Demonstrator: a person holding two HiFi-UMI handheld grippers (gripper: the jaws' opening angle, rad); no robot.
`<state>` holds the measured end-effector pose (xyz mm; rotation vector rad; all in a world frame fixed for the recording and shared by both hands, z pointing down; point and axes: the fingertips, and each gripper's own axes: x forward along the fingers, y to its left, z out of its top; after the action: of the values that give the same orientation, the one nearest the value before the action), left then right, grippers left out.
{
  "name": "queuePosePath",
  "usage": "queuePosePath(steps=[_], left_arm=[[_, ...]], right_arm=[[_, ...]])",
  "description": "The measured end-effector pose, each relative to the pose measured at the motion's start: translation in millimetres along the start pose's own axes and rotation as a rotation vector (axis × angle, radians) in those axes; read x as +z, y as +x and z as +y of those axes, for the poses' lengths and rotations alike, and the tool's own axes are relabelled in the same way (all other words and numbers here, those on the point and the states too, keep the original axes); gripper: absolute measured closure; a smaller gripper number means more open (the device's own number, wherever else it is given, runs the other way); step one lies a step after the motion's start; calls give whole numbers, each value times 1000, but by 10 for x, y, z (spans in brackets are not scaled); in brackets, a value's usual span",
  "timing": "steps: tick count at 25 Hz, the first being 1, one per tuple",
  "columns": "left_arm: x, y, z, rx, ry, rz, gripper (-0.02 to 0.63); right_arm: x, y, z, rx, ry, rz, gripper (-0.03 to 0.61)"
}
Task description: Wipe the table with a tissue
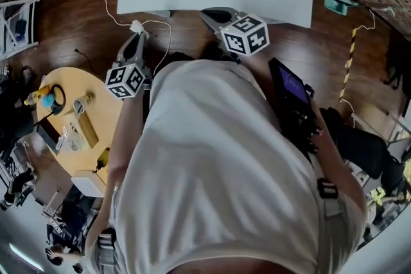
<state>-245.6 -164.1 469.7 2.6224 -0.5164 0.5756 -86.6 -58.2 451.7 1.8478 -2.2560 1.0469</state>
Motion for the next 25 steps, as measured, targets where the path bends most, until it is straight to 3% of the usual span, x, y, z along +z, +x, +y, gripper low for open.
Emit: queuePosePath(steps=[7, 12, 18, 25], left_arm=[[210, 268, -12, -34, 6, 2, 583], [203, 547, 138, -72, -6, 55, 583], [329, 984, 244, -101, 33, 113, 583], [391, 1230, 685, -118, 40, 174, 584]], right_arm=[[218, -79, -201, -33, 10, -18, 571], [288, 6, -357, -74, 43, -14, 571], [520, 86, -685, -121, 45, -9, 571], [757, 391, -789, -163, 34, 0, 571]])
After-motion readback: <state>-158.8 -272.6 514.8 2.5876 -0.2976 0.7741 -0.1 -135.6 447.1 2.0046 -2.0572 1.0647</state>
